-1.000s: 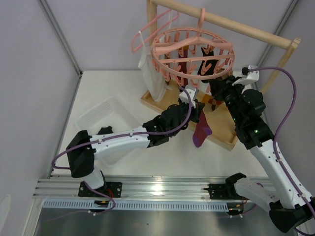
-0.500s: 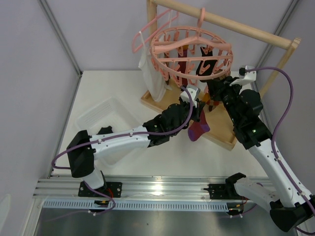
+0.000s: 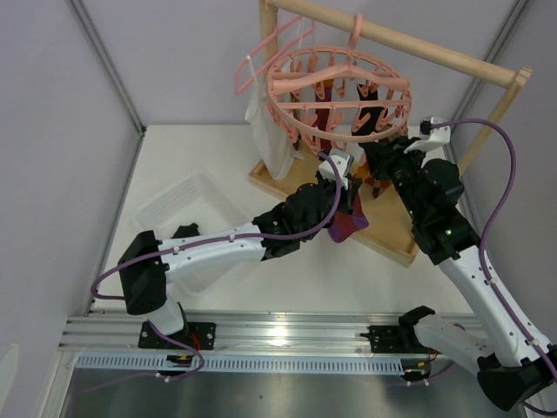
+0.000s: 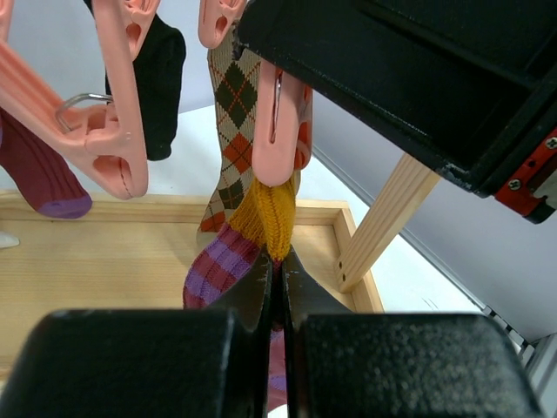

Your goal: Clip the socks to the hanger

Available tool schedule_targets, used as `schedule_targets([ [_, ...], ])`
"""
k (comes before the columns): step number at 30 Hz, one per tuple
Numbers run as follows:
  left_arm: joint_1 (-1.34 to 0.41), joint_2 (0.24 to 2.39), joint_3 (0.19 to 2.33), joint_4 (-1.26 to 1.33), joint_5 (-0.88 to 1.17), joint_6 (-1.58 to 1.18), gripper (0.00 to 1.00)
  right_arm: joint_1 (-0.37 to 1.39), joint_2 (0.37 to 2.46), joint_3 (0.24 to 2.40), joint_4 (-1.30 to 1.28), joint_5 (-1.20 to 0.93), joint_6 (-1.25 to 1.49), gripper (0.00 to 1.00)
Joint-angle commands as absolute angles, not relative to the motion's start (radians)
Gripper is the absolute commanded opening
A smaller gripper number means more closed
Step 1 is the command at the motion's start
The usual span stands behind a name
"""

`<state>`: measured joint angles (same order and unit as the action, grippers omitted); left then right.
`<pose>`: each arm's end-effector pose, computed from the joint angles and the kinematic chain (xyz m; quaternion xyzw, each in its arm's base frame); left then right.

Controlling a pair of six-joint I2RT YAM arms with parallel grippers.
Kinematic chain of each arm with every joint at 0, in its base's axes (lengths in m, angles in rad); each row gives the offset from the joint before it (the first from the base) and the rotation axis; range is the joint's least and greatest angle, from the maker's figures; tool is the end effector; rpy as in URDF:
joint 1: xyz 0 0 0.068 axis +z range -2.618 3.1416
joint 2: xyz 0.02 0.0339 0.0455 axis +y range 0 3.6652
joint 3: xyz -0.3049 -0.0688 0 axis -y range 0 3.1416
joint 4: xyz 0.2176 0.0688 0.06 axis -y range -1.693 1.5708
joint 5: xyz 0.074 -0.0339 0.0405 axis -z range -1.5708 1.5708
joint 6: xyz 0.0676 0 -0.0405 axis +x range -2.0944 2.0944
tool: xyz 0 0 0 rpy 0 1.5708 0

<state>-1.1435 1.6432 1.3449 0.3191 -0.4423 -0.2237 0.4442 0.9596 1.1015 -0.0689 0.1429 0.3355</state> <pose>0.1932 -0.3545 0.4138 0.1626 0.6813 -0.3212 0.6373 0.1780 0.0740 0.4636 0.0153 0.6809 0.2327 0.6942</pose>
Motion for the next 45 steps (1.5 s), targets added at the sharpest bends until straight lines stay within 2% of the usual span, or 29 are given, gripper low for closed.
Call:
schedule_targets([
  [1, -1.151, 1.629, 1.391, 0.367, -0.448, -0.204, 0.01, 0.448, 0.969, 1.1, -0.018, 0.132, 0.328, 0.0],
  [14, -1.164, 1.611, 1.37, 0.393, -0.419, -0.186, 0.01, 0.448, 0.969, 1.098, -0.012, 0.158, 0.319, 0.0],
  [32, -1.166, 1.678, 1.468, 0.325, -0.476, -0.071, 0.01, 0.472, 0.963, 1.097, -0.017, 0.17, 0.284, 0.0],
  [45, -1.166, 1.692, 1.456, 0.279, -0.517, -0.003, 0.01, 0.476, 0.948, 1.092, -0.011, 0.156, 0.242, 0.0],
])
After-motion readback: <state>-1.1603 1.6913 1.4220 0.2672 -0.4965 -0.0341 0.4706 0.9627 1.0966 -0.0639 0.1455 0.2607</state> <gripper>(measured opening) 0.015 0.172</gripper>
